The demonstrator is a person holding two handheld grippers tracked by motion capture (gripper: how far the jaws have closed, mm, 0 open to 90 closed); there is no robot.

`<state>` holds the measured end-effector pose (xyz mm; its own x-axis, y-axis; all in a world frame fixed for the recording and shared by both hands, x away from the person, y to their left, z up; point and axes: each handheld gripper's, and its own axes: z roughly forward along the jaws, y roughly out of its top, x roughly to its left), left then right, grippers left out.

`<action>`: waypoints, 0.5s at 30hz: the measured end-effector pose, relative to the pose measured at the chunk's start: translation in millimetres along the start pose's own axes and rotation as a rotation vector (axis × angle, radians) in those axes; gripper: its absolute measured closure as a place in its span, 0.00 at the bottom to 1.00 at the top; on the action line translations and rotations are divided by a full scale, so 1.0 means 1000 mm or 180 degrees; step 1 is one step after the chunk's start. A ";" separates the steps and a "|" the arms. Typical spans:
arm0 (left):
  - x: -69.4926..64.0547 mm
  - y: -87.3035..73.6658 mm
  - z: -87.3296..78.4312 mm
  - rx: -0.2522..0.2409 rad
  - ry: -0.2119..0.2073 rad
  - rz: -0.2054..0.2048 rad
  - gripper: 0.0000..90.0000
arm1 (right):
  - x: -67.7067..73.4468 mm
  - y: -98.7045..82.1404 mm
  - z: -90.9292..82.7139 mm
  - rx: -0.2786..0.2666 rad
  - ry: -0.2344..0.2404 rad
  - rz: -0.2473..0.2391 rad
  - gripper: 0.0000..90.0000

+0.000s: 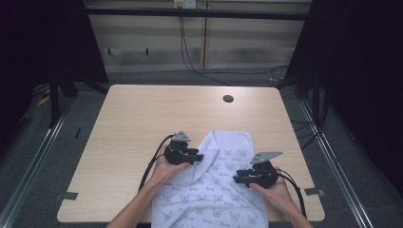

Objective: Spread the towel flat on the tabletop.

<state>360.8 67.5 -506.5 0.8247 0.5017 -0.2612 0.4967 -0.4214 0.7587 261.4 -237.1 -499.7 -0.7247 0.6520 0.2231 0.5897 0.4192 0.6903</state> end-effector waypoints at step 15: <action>0.019 0.014 -0.046 -0.0291 0.0152 -0.0097 0.92 | -0.001 0.000 -0.001 -0.0029 -0.0012 0.0004 0.72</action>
<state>371.2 106.1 -473.0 0.7947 0.5495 -0.2578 0.4927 -0.3359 0.8028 261.7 -238.2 -499.2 -0.7227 0.6548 0.2213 0.5873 0.4128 0.6962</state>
